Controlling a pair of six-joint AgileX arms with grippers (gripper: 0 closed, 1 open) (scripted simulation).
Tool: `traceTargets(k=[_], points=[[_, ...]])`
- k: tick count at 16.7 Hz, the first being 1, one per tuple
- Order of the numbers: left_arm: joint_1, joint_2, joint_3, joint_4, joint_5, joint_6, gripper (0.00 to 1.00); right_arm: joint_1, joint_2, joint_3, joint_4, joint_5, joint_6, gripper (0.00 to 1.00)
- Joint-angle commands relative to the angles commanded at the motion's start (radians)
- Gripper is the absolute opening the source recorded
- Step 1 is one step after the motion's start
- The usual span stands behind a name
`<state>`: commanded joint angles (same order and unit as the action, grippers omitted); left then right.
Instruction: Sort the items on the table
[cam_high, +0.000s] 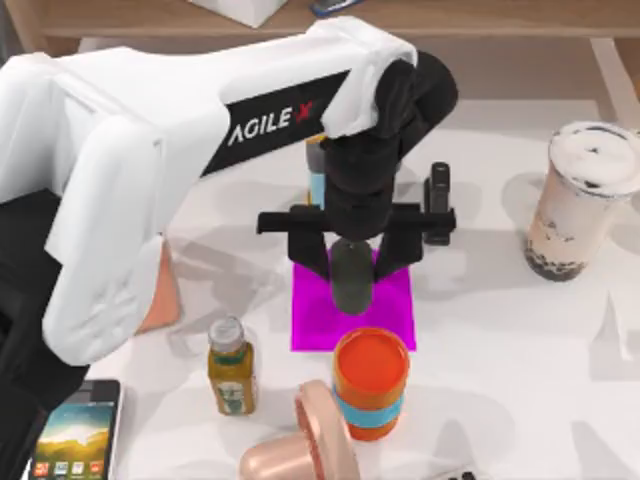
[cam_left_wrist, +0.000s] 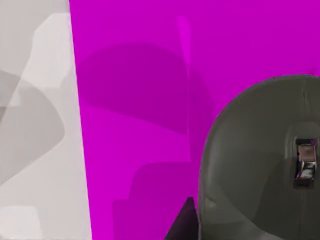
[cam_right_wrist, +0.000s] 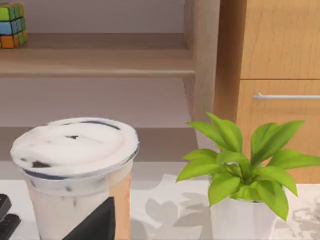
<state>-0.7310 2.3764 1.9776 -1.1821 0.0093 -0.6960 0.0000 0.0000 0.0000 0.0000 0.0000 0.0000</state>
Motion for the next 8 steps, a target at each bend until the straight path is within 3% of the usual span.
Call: traceTargets(k=[8], points=[[-0.042, -0.026, 0.007, 0.05, 0.026, 0.032, 0.0, 0.0, 0.0, 0.0, 0.0, 0.0, 0.0, 1.0]])
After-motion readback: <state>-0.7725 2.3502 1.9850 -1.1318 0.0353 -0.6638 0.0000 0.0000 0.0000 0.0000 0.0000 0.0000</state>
